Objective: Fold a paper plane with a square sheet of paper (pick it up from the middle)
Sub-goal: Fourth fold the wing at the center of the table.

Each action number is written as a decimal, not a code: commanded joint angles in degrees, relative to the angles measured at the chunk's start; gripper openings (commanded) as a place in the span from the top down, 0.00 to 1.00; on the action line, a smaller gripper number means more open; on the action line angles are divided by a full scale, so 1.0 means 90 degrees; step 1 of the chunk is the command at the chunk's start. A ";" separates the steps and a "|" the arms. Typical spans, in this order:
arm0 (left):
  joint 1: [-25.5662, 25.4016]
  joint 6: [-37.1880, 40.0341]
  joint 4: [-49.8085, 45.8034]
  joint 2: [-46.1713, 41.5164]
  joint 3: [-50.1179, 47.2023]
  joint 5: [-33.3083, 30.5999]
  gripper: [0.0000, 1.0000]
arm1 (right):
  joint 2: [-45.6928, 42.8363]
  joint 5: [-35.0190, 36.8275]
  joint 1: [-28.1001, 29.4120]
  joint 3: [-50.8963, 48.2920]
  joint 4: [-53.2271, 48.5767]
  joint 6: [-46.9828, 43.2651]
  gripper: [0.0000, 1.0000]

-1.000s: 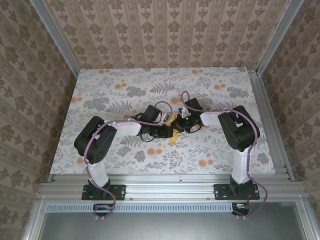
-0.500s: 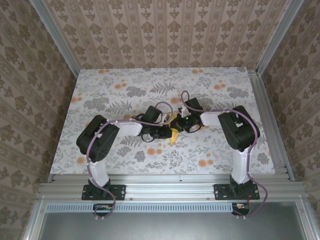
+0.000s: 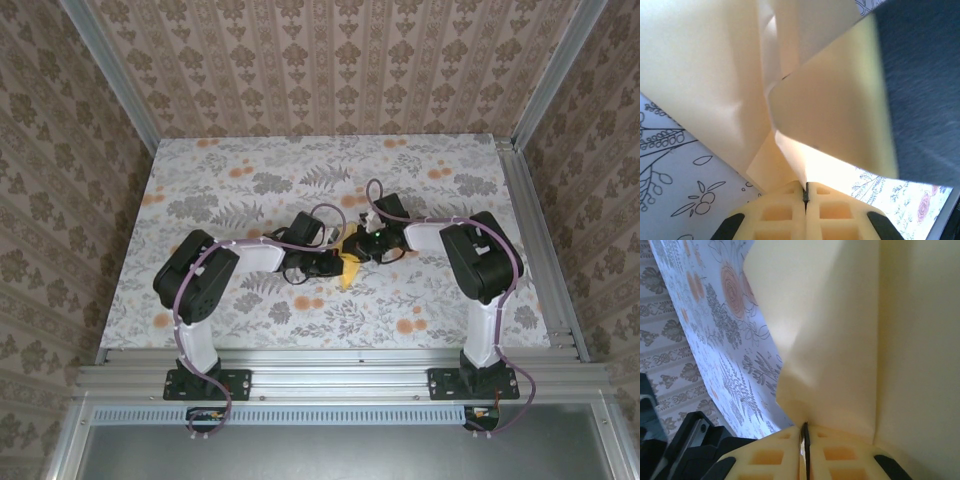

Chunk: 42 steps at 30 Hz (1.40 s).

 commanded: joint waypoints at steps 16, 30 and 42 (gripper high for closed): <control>-0.0062 -0.0018 0.0103 0.0208 -0.0236 0.0033 0.95 | -0.0040 -0.0207 -0.0291 0.0169 -0.0221 -0.0274 0.85; -0.0125 0.0234 -0.0236 0.0322 -0.0135 -0.0074 0.95 | 0.0508 -0.0098 -0.0292 0.0548 -0.0523 -0.0592 0.85; -0.0163 0.0380 -0.0521 0.0119 0.0001 -0.0122 0.84 | 0.0652 0.0318 -0.0247 0.0730 -0.1302 -0.1094 0.85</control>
